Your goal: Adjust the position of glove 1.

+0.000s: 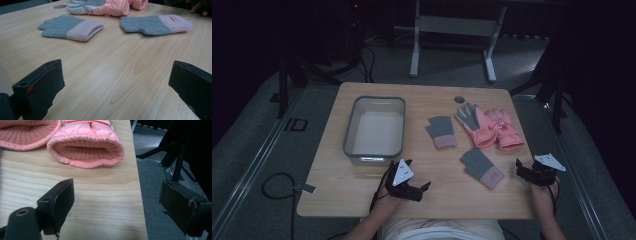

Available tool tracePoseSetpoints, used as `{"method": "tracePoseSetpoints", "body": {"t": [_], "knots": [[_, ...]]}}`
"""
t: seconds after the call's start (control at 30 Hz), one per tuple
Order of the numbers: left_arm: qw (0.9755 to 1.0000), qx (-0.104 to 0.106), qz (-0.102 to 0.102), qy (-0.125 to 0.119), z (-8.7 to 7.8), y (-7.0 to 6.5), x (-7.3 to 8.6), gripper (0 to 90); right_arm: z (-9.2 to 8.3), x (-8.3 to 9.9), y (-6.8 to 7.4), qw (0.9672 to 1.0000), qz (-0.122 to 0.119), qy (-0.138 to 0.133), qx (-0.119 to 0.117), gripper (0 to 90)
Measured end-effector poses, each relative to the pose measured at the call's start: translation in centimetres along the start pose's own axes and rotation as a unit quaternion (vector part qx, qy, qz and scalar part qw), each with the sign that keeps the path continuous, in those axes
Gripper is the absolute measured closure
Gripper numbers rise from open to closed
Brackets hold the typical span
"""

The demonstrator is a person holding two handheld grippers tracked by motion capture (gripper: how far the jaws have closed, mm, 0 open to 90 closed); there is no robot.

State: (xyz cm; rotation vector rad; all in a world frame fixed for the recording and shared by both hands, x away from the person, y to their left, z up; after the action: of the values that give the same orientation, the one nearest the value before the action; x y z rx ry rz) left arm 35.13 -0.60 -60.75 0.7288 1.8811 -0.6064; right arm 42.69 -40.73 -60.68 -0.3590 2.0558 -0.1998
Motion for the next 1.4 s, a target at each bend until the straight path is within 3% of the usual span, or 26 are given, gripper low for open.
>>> {"method": "tracePoseSetpoints", "body": {"t": [0.23, 0.53, 0.73, 1.4], "knots": [[0.9999, -0.005, -0.003, -0.010, -0.22, 0.20, -0.13, 0.0, 0.22, 0.17, -0.06, 0.9999, 0.002, 0.012, -0.001, 13.1], [0.9999, -0.006, -0.002, -0.009, -0.20, 0.20, -0.11, 0.0, 0.22, 0.45, -0.19, 0.9994, 0.023, 0.023, -0.009, 13.1], [1.0000, -0.003, 0.001, -0.008, -0.19, 0.08, -0.09, 0.0, 0.12, 0.43, -0.08, 0.9994, 0.024, 0.020, -0.015, 13.3], [1.0000, 0.000, 0.000, -0.009, -0.22, 0.09, -0.10, 0.0, 0.09, 0.31, -0.26, 0.9995, 0.027, 0.014, -0.004, 13.4]]}}
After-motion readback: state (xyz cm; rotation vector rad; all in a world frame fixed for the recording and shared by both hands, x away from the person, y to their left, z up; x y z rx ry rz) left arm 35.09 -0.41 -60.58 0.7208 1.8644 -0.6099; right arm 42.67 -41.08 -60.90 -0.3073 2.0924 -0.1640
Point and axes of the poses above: each handheld gripper's, and its own axes: z roughly forward along the jaws, x roughly out of its underside, y roughly to its left, the point moved 10 cm from there along z, roughly forward along the jaws, and after that the axes turned 7 degrees about -z, right-handed, at the moved point
